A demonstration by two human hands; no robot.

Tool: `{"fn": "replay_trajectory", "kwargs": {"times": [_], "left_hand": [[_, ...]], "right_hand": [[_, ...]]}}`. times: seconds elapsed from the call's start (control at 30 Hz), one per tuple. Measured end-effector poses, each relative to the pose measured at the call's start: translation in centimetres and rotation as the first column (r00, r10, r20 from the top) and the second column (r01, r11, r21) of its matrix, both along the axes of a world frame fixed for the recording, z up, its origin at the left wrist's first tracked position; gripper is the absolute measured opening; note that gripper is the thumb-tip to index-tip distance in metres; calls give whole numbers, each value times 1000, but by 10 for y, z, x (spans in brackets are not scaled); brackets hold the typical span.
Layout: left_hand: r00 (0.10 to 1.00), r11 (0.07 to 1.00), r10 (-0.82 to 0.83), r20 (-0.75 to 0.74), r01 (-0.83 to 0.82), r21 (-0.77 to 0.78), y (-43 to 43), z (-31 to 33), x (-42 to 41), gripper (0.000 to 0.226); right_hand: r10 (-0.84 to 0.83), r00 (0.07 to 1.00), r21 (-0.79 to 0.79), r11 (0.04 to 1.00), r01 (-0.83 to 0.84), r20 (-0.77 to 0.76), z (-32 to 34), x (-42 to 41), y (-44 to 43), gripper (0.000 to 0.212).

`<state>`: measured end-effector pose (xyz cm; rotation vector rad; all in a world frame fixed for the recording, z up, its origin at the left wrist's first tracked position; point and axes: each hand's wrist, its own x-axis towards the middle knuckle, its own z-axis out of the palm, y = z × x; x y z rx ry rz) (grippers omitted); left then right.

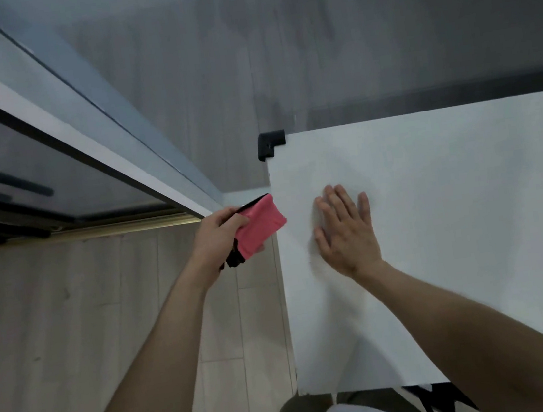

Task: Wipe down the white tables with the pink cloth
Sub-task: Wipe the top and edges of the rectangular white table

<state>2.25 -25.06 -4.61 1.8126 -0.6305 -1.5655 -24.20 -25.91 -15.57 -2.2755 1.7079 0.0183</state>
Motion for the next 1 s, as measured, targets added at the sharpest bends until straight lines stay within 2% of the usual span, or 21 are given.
{"fn": "replay_trajectory", "kwargs": {"times": [0.07, 0.13, 0.2, 0.27, 0.3, 0.37, 0.43, 0.47, 0.53, 0.57, 0.63, 0.67, 0.73, 0.77, 0.8, 0.83, 0.93, 1.0], "left_hand": [[983, 987, -154, 99, 158, -29, -10, 19, -3, 16], [922, 940, -330, 204, 340, -16, -23, 33, -9, 17], [828, 868, -484, 284, 496, 33, -36, 45, -21, 20], [745, 799, -578, 333, 599, 48, -49, 51, -35, 23], [736, 785, -591, 330, 619, 27, -56, 53, -43, 23], [794, 816, -550, 260, 577, -33, -65, 52, -54, 29], [839, 850, -508, 196, 525, -47, -68, 39, -67, 36], [813, 831, -527, 248, 554, -49, -67, 29, -75, 32], [667, 738, -589, 457, 674, -31, -62, 3, -92, 32], [604, 706, -581, 546, 708, -31, -62, -8, -98, 42], [539, 691, -564, 626, 723, -1, -67, -26, -101, 69], [445, 638, -611, 655, 766, 75, -70, -34, -98, 89], [144, 431, -761, 633, 842, 326, -73, -50, -89, 137], [38, 334, -813, 581, 848, 411, -71, -56, -87, 156], [-11, 273, -846, 533, 850, 450, -69, -62, -87, 168], [-5, 257, -864, 503, 855, 451, -67, -67, -88, 174], [78, 299, -882, 464, 854, 425, -68, -79, -88, 180], [90, 296, -893, 442, 855, 425, -70, -84, -86, 181]], "right_hand": [[-85, 986, 158, 986, 62, 145, 29, 7, -13, 65], [-247, 882, 320, 940, 117, 401, 65, 6, -26, 61], [-223, 808, 299, 952, 60, 546, 96, 2, -36, 67], [-130, 826, 284, 958, -38, 549, 119, 0, -43, 77], [-107, 836, 316, 945, -82, 538, 127, 1, -46, 80], [-110, 843, 380, 917, -118, 527, 131, 0, -53, 74], [-136, 858, 410, 907, -93, 496, 129, -5, -62, 60], [-147, 867, 419, 905, -77, 476, 126, -10, -66, 49], [-182, 904, 436, 900, -5, 387, 119, -23, -74, 17], [-209, 922, 427, 902, 54, 326, 117, -31, -79, 9], [-273, 940, 370, 910, 185, 202, 113, -49, -93, 21], [-301, 940, 321, 917, 239, 161, 114, -58, -103, 19], [-330, 935, 208, 931, 300, 127, 115, -73, -128, 13], [-333, 934, 144, 938, 315, 132, 116, -76, -142, 12], [-322, 936, 82, 946, 313, 144, 116, -75, -157, 13], [-280, 947, 20, 960, 281, 158, 116, -69, -170, 15], [-33, 989, -181, 982, 60, 145, 103, -43, -194, 30], [98, 992, -227, 971, -76, 85, 83, -30, -193, 40]]}}
